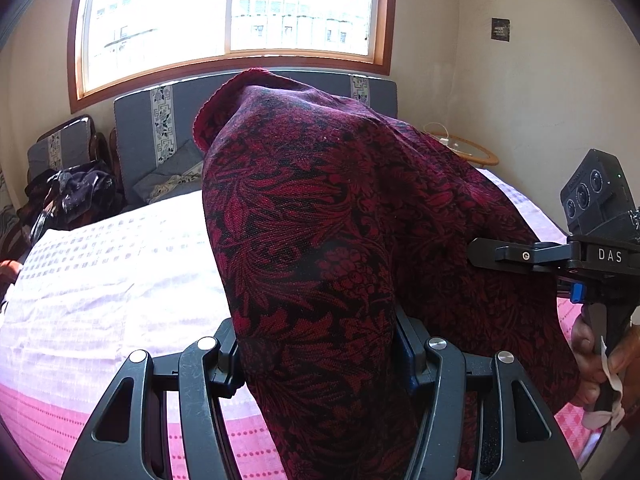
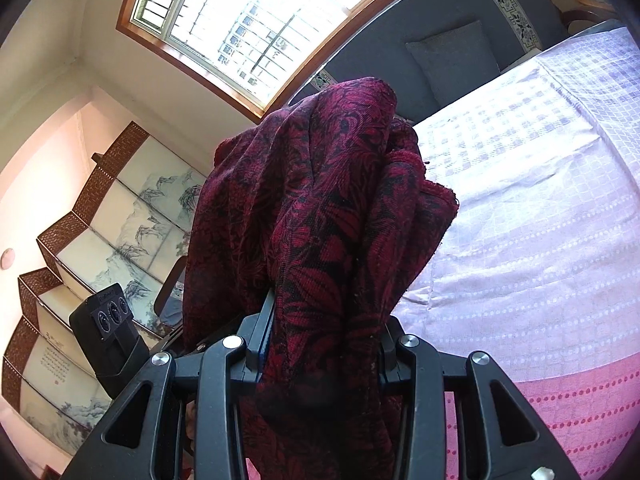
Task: Fold small clothes
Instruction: 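Lift the gripped end of the sweater bundle with both grippers, then fold the held end over onto the rest of the sweater with both grippers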
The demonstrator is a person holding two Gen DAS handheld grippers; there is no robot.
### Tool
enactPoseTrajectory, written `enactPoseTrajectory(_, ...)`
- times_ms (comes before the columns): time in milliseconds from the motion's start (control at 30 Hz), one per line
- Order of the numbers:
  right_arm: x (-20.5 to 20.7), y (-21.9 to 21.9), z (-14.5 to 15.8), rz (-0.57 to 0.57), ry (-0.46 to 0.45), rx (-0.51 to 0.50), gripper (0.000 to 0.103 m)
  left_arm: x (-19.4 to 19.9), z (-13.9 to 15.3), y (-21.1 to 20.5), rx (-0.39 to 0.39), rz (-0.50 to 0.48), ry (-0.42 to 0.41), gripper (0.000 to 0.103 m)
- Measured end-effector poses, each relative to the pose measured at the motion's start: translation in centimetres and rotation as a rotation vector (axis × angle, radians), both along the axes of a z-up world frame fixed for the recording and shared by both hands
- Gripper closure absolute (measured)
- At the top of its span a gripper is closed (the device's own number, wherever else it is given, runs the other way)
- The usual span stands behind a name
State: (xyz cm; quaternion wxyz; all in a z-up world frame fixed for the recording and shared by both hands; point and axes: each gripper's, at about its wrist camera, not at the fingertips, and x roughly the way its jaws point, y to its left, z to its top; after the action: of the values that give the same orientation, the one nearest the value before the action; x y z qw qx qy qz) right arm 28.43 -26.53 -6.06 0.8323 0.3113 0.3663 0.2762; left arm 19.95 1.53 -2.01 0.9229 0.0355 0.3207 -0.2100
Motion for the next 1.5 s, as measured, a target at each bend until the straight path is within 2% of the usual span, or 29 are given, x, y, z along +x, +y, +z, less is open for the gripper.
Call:
enactPoseTrajectory(533, 1.5, 2.3, 0.4, -0.018, 0.023, -0.021, 0.067, 3.3, -1.4, -0.8, 0.008, 0.009, 0.007, 0.045)
enactPoseTrajectory(1133, 2.2, 4.9, 1.5, -0.017, 0.005, -0.082, 0.068, 7.4, -2.2, -0.9, 0.003, 0.032, -0.011, 0.045)
enactPoseTrajectory(1500, 2.6, 5.8, 0.9, -0.015, 0.004, -0.096, 0.068, 10.1, -2.6, -0.5, 0.003, 0.046, -0.005, 0.045)
